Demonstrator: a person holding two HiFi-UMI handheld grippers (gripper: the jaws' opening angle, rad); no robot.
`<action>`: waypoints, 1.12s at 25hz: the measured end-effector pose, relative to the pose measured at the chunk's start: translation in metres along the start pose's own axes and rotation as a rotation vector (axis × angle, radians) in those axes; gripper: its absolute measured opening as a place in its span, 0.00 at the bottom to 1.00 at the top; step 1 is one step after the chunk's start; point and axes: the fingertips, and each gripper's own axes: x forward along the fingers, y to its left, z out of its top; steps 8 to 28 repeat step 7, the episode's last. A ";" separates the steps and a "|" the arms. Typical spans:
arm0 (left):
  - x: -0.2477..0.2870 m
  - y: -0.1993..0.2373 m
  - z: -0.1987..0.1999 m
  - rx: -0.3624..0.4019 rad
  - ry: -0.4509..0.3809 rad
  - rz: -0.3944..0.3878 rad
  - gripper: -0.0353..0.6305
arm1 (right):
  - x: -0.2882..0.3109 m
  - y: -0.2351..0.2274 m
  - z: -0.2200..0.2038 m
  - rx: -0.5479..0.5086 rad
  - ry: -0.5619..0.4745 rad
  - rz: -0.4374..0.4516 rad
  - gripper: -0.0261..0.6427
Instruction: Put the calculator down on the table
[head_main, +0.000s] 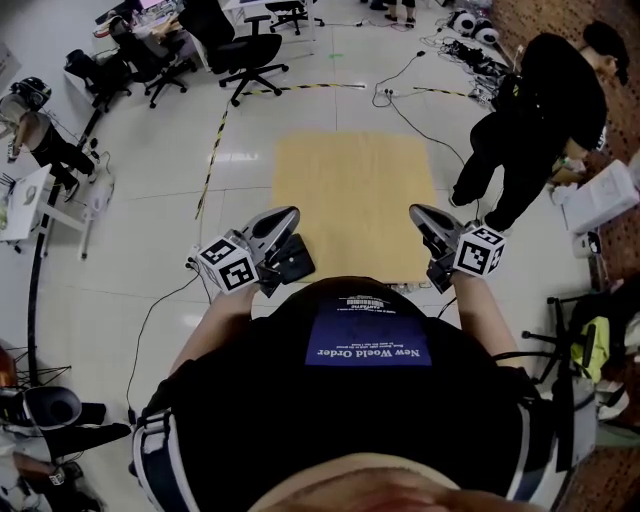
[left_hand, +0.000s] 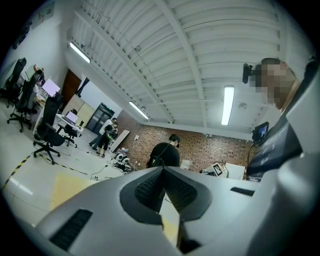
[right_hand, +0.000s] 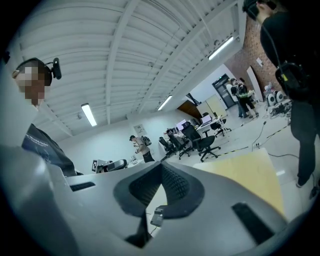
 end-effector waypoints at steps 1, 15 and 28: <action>-0.002 0.002 0.000 -0.001 -0.001 -0.002 0.06 | 0.003 0.000 -0.001 -0.004 0.002 -0.003 0.02; -0.022 0.027 -0.005 -0.019 0.001 -0.012 0.06 | 0.033 0.006 -0.013 -0.019 0.013 -0.015 0.02; -0.022 0.027 -0.005 -0.019 0.001 -0.012 0.06 | 0.033 0.006 -0.013 -0.019 0.013 -0.015 0.02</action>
